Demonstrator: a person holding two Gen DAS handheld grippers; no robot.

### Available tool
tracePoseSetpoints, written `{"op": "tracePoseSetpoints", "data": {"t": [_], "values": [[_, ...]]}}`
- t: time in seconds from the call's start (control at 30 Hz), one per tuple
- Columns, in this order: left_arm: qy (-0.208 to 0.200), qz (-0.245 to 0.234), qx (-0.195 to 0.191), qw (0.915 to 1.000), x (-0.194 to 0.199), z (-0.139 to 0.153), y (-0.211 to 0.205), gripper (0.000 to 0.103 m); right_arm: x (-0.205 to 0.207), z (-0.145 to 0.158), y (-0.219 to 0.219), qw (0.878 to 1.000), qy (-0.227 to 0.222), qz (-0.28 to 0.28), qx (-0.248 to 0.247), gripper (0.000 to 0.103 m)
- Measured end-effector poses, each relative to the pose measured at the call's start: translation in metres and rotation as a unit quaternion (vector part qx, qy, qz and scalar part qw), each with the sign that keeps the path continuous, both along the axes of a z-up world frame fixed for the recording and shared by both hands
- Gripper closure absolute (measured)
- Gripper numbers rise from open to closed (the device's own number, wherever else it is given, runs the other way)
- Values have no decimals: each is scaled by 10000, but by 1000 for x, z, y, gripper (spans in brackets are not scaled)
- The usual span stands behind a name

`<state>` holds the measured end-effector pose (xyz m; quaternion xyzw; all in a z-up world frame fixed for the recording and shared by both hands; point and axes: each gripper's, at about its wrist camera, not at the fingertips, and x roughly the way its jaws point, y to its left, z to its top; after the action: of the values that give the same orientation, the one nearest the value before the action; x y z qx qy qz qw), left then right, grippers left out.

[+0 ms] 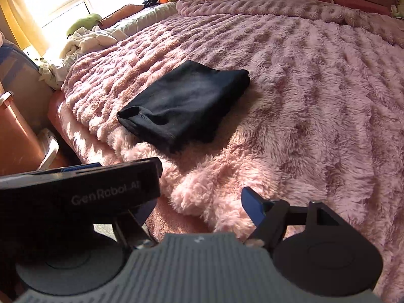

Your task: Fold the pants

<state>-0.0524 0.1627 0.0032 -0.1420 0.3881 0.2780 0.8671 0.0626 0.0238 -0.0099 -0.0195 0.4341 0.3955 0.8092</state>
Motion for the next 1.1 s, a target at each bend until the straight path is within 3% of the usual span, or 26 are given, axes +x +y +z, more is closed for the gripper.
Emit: {"op": "tracePoseSetpoints", "data": {"t": [0.77, 1.1], "values": [[54, 133, 196, 9997, 5, -6, -8, 20, 4, -10, -1, 10000, 14, -66, 70, 34], [113, 79, 180, 9997, 7, -9, -8, 20, 4, -11, 0, 10000, -68, -54, 23, 40]]}}
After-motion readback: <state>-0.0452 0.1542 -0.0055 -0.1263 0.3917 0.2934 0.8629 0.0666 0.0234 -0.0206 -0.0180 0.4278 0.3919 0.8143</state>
